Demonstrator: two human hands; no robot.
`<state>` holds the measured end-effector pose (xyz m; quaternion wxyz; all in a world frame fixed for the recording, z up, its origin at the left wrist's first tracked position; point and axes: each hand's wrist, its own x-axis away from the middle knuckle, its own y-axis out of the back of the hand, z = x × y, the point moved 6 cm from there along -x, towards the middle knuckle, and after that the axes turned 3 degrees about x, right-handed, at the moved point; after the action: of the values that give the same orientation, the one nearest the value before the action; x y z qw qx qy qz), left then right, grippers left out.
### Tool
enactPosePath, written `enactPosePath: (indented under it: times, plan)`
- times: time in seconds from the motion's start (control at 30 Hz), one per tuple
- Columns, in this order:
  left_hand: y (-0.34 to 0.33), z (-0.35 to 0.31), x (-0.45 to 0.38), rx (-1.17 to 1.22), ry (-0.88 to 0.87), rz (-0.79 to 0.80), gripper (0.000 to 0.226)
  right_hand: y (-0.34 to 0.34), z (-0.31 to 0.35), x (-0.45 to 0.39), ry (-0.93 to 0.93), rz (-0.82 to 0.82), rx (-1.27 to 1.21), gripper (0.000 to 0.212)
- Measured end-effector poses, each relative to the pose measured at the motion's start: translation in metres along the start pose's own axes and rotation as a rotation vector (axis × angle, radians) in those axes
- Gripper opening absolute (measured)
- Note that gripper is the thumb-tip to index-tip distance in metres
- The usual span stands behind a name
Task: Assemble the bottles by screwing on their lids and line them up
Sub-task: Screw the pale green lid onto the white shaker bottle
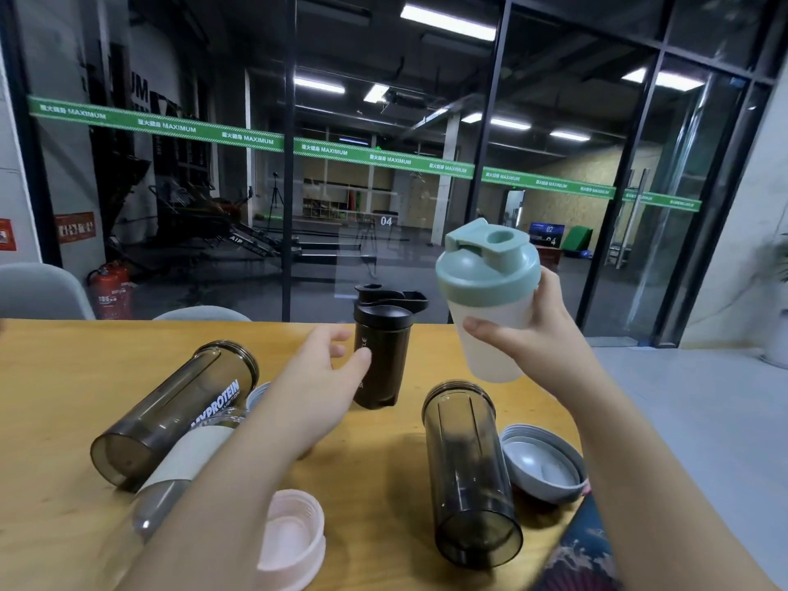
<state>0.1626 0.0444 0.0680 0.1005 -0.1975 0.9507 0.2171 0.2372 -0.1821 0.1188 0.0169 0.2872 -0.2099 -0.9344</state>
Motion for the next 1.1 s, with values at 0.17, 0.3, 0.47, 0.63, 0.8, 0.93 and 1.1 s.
enactPosePath:
  times: [0.17,0.3,0.47,0.63,0.8,0.93,1.1]
  plan:
    - [0.015,0.01,-0.002,-0.199,-0.007,0.095,0.033,0.003,-0.012,-0.021,-0.049,-0.019,-0.024,0.077]
    - [0.027,0.013,0.001,-0.235,0.027,0.129,0.037,-0.002,-0.034,-0.045,-0.127,-0.042,-0.047,0.08]
    - [0.035,0.016,0.001,-0.23,0.059,0.122,0.039,-0.02,-0.072,-0.068,-0.242,-0.038,-0.177,0.091]
    - [0.04,0.021,0.0,-0.245,0.06,0.119,0.037,-0.037,-0.108,-0.069,-0.414,-0.032,-0.214,0.079]
    - [0.048,0.027,-0.003,-0.201,0.049,0.107,0.029,-0.048,-0.125,-0.066,-0.465,-0.018,-0.168,0.074]
    - [0.05,0.031,-0.005,-0.178,0.053,0.106,0.029,-0.055,-0.128,-0.065,-0.461,0.027,-0.133,0.069]
    - [0.05,0.034,-0.004,-0.173,0.069,0.116,0.031,-0.061,-0.131,-0.064,-0.477,0.051,-0.128,0.067]
